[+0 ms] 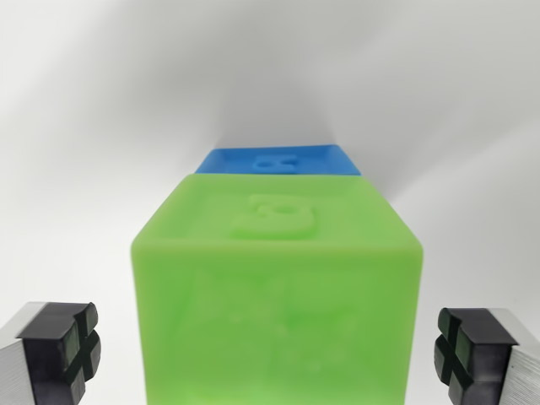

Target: Stack cube

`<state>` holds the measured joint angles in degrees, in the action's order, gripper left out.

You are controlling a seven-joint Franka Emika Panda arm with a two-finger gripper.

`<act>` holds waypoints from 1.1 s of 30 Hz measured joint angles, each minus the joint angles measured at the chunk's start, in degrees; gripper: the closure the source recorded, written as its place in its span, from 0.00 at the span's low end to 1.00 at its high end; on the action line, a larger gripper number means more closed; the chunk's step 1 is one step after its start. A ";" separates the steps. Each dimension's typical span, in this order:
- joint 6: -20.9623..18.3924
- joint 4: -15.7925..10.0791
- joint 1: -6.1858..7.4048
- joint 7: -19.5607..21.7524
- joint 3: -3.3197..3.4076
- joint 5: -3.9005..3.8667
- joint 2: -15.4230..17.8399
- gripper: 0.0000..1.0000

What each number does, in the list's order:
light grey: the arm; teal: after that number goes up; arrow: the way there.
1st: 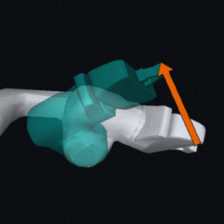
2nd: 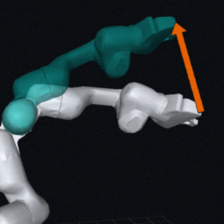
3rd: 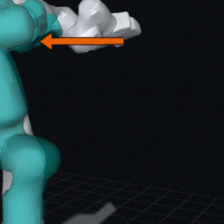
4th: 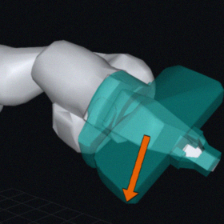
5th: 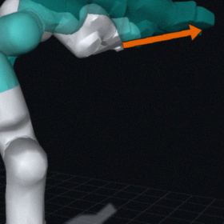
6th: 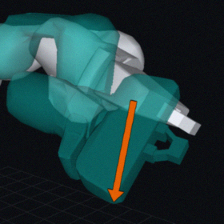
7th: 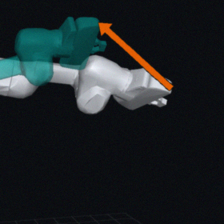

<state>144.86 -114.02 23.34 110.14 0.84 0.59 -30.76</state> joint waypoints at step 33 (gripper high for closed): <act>-13.75 1.17 0.00 0.02 0.04 -0.07 12.70 0.00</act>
<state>131.10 -112.85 23.34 110.16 0.88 0.52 -18.06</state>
